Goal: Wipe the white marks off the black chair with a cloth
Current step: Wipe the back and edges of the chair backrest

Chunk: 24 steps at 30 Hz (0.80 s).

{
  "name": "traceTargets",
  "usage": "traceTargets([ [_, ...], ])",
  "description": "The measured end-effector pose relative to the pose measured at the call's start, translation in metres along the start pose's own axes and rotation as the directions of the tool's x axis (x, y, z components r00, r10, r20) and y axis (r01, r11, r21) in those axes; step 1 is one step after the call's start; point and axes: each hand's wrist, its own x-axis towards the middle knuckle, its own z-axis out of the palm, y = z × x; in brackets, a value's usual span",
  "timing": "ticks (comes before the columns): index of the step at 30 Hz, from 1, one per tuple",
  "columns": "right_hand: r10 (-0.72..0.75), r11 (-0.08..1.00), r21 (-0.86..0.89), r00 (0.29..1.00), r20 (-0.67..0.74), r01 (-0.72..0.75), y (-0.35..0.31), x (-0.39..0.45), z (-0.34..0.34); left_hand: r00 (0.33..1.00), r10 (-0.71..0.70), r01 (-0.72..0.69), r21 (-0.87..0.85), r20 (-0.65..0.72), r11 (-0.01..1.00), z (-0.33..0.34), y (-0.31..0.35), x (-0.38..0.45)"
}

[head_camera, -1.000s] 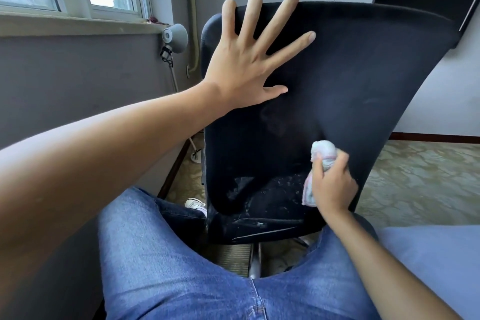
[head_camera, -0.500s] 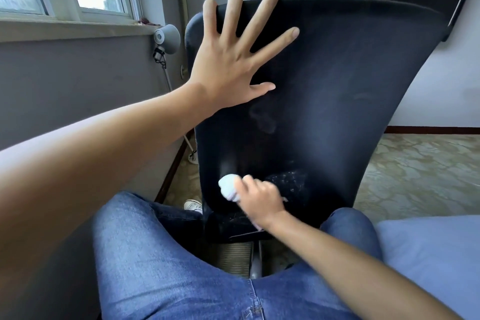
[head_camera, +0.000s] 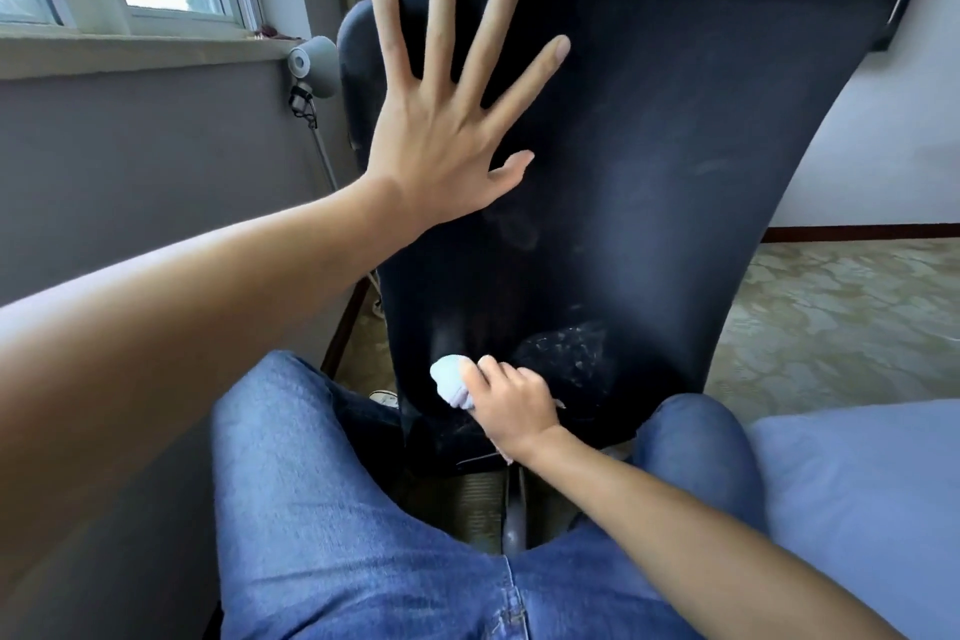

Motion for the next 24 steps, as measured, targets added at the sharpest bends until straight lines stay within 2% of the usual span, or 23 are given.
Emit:
traceTargets([
  [2, 0.1, 0.995, -0.01, 0.993, -0.069, -0.101, 0.036, 0.001, -0.023, 0.999, 0.035, -0.035, 0.006, -0.004, 0.999, 0.01, 0.016, -0.01],
  [4, 0.211, 0.972, -0.065, 0.964, -0.165, -0.224, 0.076, 0.004, -0.044, 0.989, 0.149, -0.148, 0.034, -0.001, 0.988, 0.025, 0.033, -0.021],
  [6, 0.286, 0.948, -0.075, 0.933, -0.218, -0.308, 0.105, 0.008, -0.055, 0.981, 0.19, -0.188, 0.054, -0.03, 0.981, 0.042, 0.042, -0.025],
  [10, 0.347, 0.932, -0.039, 0.916, -0.204, -0.361, 0.118, 0.018, -0.045, 0.983, 0.174, -0.17, 0.054, -0.065, 0.984, 0.058, 0.044, -0.013],
  [14, 0.48, 0.877, 0.068, 0.86, -0.176, -0.475, 0.113, 0.022, -0.03, 0.98, 0.168, -0.163, 0.05, -0.104, 0.985, 0.073, 0.041, -0.012],
  [16, 0.568, 0.823, 0.102, 0.808, -0.155, -0.559, 0.111, 0.021, -0.026, 0.98, 0.165, -0.162, 0.03, -0.115, 0.986, 0.08, 0.04, -0.01],
  [18, 0.663, 0.747, 0.154, 0.738, -0.121, -0.646, 0.109, 0.02, -0.023, 0.981, 0.164, -0.162, 0.02, -0.105, 0.987, 0.087, 0.04, -0.009],
  [20, 0.766, 0.635, 0.229, 0.64, -0.063, -0.738, 0.111, 0.024, -0.023, 0.983, 0.164, -0.164, 0.008, -0.086, 0.986, 0.095, 0.043, -0.005],
  [22, 0.89, 0.428, 0.323, 0.456, 0.013, -0.844, 0.12, 0.032, -0.022, 0.984, 0.165, -0.164, 0.011, -0.072, 0.986, 0.105, 0.047, 0.001],
  [23, 0.935, 0.312, 0.381, 0.352, 0.039, -0.871, 0.125, 0.035, -0.022, 0.984, 0.162, -0.162, 0.012, -0.067, 0.987, 0.11, 0.049, 0.004],
  [24, 0.959, 0.231, 0.441, 0.278, 0.045, -0.867, 0.132, 0.039, -0.021, 0.985, 0.163, -0.163, 0.008, -0.062, 0.987, 0.117, 0.052, 0.008],
])
